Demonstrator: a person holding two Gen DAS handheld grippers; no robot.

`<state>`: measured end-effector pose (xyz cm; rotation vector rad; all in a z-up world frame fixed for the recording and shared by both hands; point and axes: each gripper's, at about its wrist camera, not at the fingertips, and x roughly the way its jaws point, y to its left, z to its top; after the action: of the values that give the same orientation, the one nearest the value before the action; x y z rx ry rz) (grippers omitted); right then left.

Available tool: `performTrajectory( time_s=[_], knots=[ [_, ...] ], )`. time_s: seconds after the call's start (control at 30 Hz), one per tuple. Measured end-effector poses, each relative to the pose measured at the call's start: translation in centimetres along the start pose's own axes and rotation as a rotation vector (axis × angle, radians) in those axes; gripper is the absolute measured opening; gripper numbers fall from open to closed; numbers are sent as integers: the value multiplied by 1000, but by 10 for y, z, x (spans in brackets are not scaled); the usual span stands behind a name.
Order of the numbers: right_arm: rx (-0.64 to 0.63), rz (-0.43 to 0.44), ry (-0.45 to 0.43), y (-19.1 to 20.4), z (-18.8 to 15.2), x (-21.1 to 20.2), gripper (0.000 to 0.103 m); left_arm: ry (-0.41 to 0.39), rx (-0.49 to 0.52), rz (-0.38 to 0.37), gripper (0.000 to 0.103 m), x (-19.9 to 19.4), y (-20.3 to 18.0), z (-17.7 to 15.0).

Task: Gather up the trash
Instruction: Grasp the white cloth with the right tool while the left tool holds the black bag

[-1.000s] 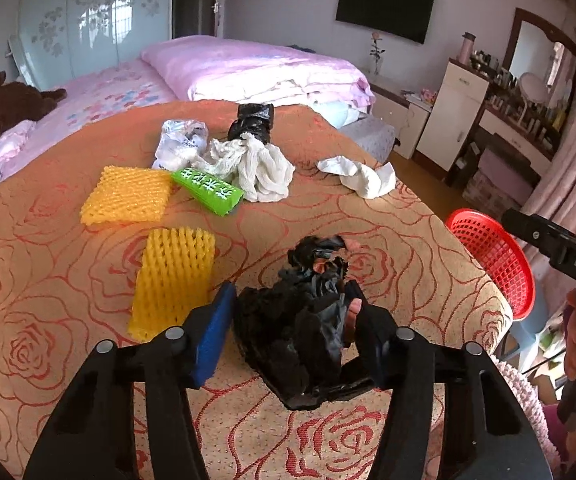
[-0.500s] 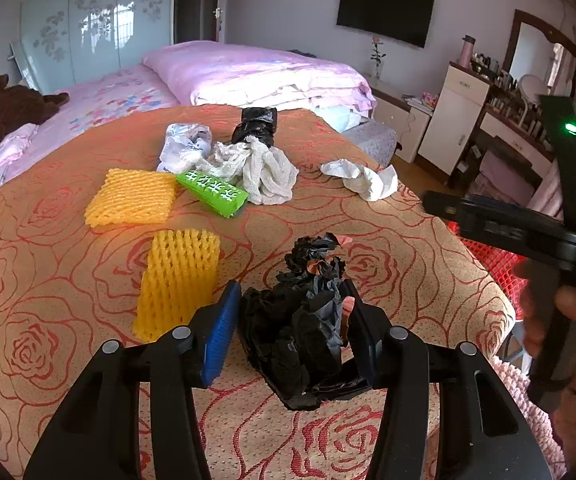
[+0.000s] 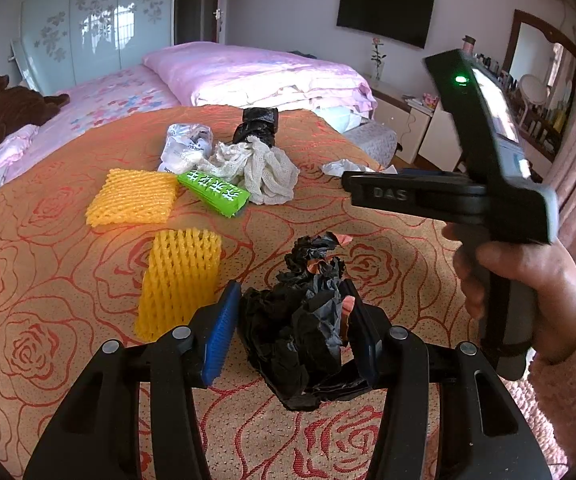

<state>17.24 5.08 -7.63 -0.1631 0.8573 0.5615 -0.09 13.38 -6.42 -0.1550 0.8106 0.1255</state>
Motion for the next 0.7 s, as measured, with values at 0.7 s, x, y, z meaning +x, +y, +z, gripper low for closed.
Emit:
performTrajectory(
  time_s=[0.7],
  knots=[
    [7, 21, 19, -9, -43, -33, 33, -5, 0, 21, 49, 3, 1, 4]
  ],
)
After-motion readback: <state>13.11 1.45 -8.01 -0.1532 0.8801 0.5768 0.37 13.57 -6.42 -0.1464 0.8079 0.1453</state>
